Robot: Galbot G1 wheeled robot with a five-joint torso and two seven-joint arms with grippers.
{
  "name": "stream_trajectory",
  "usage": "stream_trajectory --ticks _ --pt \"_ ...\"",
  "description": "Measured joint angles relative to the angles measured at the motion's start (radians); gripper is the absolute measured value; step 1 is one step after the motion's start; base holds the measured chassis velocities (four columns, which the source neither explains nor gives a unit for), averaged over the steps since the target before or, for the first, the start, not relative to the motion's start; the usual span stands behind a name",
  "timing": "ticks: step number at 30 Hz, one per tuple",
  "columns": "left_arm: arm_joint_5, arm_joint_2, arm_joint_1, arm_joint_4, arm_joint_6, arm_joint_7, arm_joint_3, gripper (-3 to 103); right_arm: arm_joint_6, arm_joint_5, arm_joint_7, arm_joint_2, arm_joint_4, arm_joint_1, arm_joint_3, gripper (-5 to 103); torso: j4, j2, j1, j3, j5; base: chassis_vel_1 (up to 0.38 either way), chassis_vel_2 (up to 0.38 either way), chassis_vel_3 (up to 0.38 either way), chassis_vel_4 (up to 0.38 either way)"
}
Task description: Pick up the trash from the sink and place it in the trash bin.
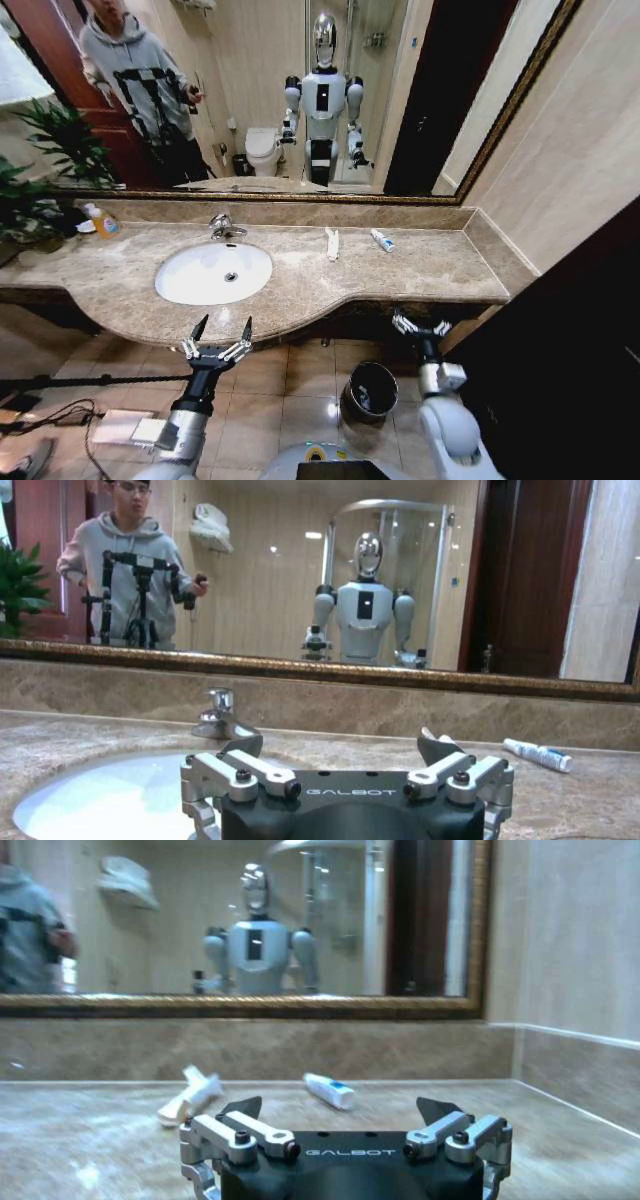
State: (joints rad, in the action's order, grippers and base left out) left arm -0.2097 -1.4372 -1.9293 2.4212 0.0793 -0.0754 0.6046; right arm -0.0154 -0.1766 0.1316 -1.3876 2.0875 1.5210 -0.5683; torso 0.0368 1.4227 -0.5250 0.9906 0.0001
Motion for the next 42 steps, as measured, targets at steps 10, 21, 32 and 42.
stream_trajectory --ticks 10,21,32,42 --pt "0.0 0.0 0.0 0.0 0.0 0.0 0.0 100 0.11 -0.141 -0.059 0.194 -0.153 -0.29 0.053 100 0.0001 0.0 0.0 0.0 0.0002 0.0 0.0 0.0 0.0" --pt "0.0 0.0 0.0 0.0 0.0 0.0 0.0 100 0.244 -0.265 -0.094 0.232 -0.42 -0.645 0.204 100 0.0 0.0 0.0 0.0 0.0001 0.0 0.0 0.0 0.0" --pt "0.0 0.0 0.0 0.0 0.0 0.0 0.0 100 0.223 -0.146 -0.198 0.203 -0.802 -0.937 0.302 100 0.0 0.0 0.0 0.0 -0.0004 0.0 0.0 0.0 0.0" --pt "0.0 0.0 0.0 0.0 0.0 0.0 0.0 100 0.197 -0.153 -0.264 0.19 -1.007 -1.031 0.309 100 0.0002 0.0 0.0 0.0 -0.0001 0.0 0.0 0.0 0.0"
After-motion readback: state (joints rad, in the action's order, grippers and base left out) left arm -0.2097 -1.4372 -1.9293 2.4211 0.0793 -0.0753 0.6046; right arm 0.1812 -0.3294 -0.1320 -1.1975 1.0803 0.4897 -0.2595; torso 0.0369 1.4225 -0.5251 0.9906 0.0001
